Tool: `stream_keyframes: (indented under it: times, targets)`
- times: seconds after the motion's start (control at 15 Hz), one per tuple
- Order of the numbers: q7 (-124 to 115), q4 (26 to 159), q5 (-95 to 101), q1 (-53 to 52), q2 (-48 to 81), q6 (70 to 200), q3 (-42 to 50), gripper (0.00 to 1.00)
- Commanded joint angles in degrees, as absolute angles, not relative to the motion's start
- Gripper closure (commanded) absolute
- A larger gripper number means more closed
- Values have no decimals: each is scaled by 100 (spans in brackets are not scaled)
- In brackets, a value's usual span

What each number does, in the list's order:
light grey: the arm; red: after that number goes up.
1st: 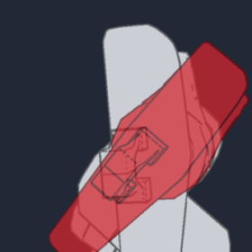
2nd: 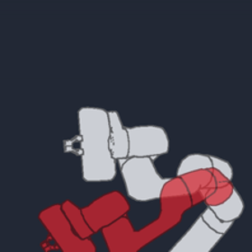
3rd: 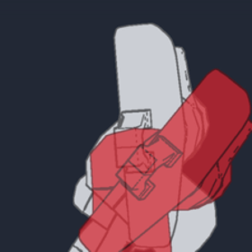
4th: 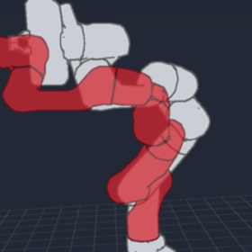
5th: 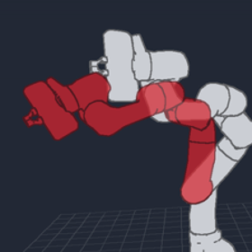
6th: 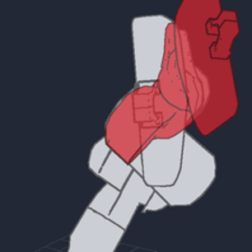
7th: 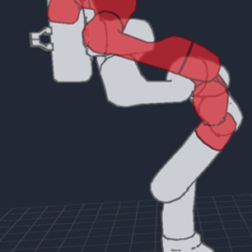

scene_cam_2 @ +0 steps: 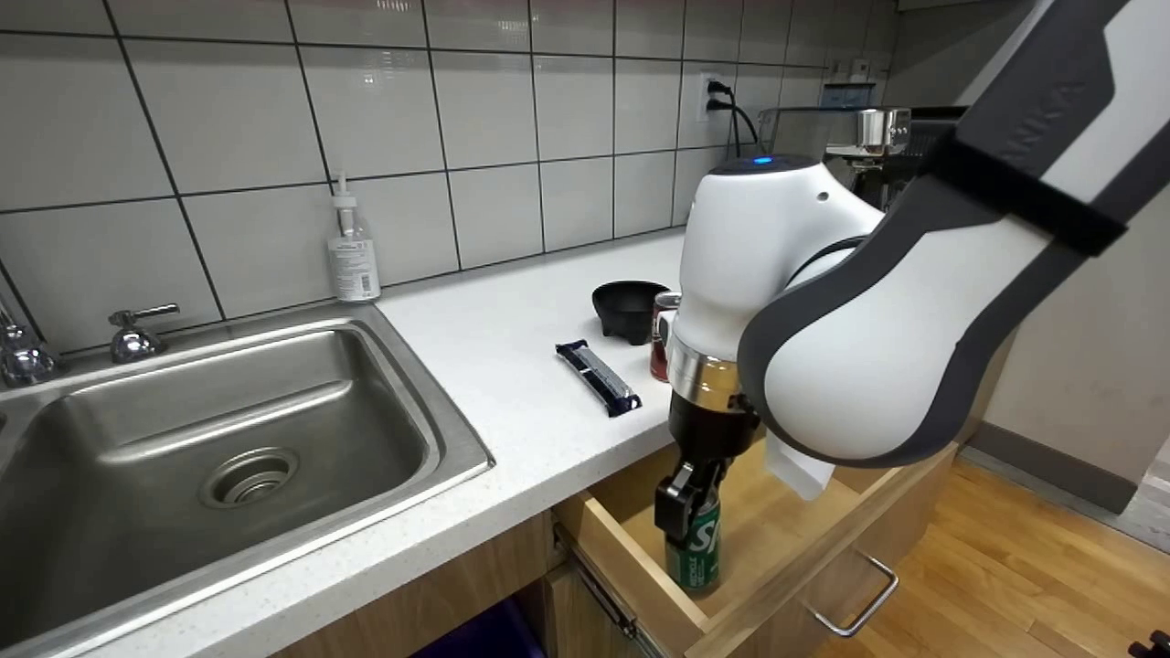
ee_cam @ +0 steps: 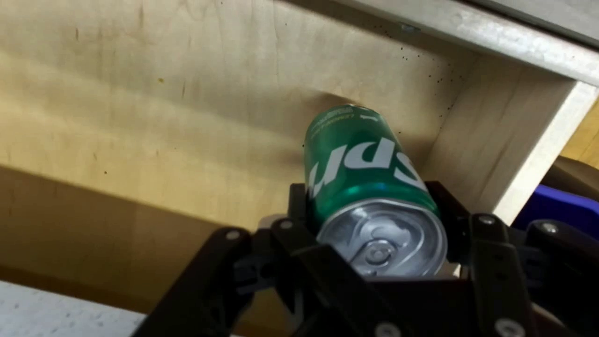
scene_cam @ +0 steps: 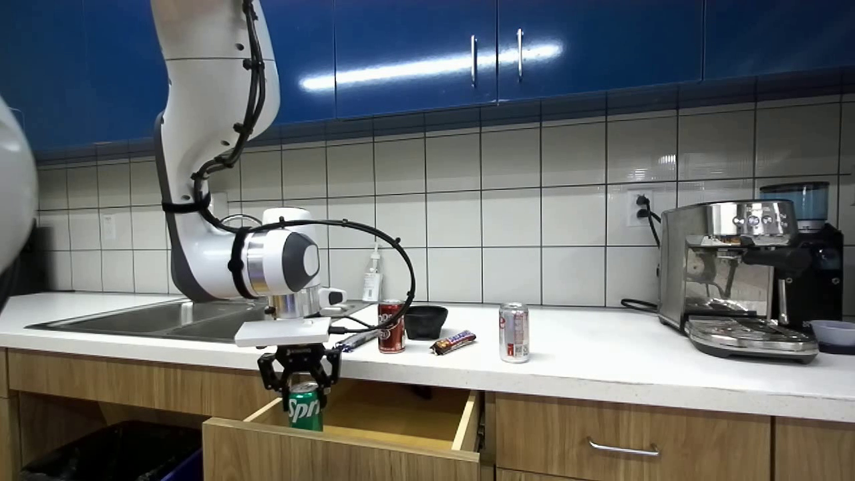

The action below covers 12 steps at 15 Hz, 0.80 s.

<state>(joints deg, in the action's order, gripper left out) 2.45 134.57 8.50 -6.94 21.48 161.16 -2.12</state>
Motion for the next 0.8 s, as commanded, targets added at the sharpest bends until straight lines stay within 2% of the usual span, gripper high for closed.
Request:
stream_keyframes:
  times: [0.0, 0.27, 0.33, 0.4, 0.53, 0.73]
  targets:
    - [135, 13509, 976, -775, 2137, 16202, -123, 62]
    - [166, 13516, 969, -776, 2149, 16171, -137, 62]
    - [176, 13522, 993, -787, 2138, 16165, -127, 12]
    - [189, 13528, 994, -784, 2123, 16169, -134, 11]
    - [211, 13518, 974, -770, 2106, 16164, -155, 1]
    - [243, 13523, 940, -743, 2052, 16143, -184, 0]
